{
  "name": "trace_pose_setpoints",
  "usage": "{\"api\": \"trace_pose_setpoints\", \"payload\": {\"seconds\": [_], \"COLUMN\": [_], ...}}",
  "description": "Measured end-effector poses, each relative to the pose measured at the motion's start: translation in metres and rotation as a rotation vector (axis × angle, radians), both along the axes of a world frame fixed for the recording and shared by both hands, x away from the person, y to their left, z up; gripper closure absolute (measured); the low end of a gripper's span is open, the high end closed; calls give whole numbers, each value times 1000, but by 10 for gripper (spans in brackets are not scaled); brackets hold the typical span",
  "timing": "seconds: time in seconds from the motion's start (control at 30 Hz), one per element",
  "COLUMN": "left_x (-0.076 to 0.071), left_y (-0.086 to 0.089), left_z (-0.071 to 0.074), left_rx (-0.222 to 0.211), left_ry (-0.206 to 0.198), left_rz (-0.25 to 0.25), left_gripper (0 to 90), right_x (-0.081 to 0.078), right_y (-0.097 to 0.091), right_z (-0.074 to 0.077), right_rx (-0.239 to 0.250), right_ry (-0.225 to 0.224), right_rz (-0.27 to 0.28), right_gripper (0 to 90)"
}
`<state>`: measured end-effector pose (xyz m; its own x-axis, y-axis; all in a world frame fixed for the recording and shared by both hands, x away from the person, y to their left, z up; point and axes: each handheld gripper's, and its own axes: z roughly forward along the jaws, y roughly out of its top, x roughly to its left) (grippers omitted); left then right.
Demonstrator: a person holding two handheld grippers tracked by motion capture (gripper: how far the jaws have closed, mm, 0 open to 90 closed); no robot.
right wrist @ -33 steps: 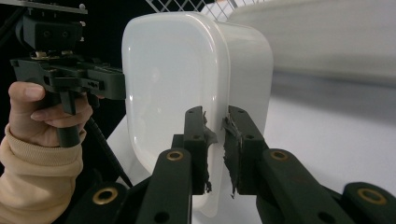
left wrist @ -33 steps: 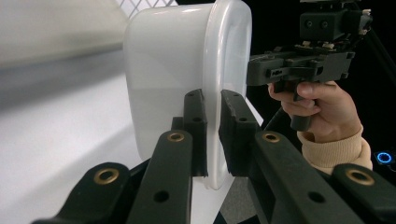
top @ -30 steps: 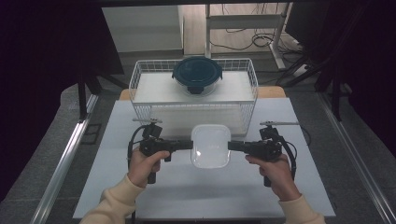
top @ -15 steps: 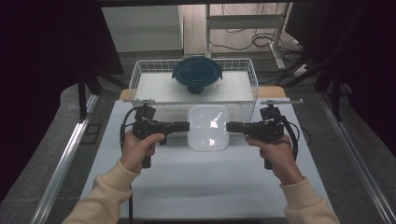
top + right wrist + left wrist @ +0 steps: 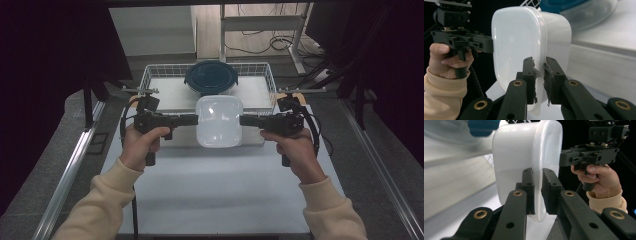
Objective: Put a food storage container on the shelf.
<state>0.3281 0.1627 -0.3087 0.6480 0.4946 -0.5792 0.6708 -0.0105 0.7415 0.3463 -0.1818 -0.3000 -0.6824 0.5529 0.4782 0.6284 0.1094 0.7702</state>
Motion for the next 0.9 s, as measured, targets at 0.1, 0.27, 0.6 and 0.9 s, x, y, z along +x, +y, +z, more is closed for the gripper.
{"api": "trace_pose_setpoints", "payload": {"seconds": [0.1, 0.27, 0.6, 0.9], "left_x": [4, 10, 28, 50], "left_y": [3, 7, 20, 26], "left_z": [12, 31, 53, 68], "left_rx": [7, 22, 4, -9], "left_ry": [-9, -33, -36, -23], "left_rz": [2, 13, 32, 33], "left_gripper": [812, 809, 805, 803], "right_x": [3, 8, 25, 43], "right_y": [2, 7, 21, 27], "right_z": [12, 31, 62, 78], "right_rx": [8, 7, -2, 8], "right_ry": [-7, -40, -53, -56], "right_rz": [3, 8, 23, 14], "right_gripper": [791, 794, 794, 794]}}
